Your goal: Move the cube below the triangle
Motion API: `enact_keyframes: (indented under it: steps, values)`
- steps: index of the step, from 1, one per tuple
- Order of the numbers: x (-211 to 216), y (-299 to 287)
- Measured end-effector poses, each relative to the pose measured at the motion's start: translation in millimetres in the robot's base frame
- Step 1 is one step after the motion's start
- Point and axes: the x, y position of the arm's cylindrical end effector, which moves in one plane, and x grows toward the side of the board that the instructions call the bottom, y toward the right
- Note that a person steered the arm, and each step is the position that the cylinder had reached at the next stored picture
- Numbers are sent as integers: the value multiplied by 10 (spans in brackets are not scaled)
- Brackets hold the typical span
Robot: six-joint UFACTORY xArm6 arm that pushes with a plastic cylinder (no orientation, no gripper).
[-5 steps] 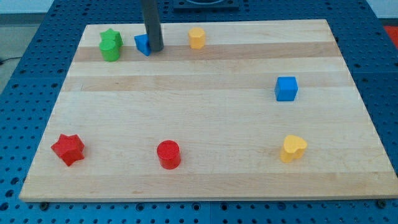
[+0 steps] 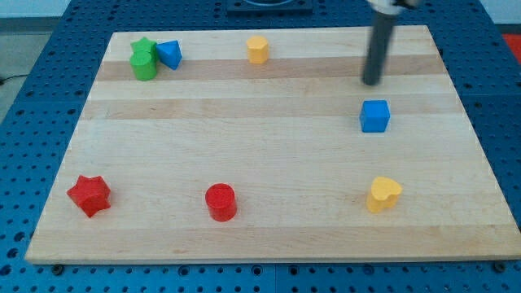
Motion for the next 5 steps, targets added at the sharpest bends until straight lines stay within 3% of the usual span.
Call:
enact_keyframes:
  steps: [1,2,4,5]
  values:
    - [536,756]
    - [714,794]
    - [659,-530]
    - [540,-857]
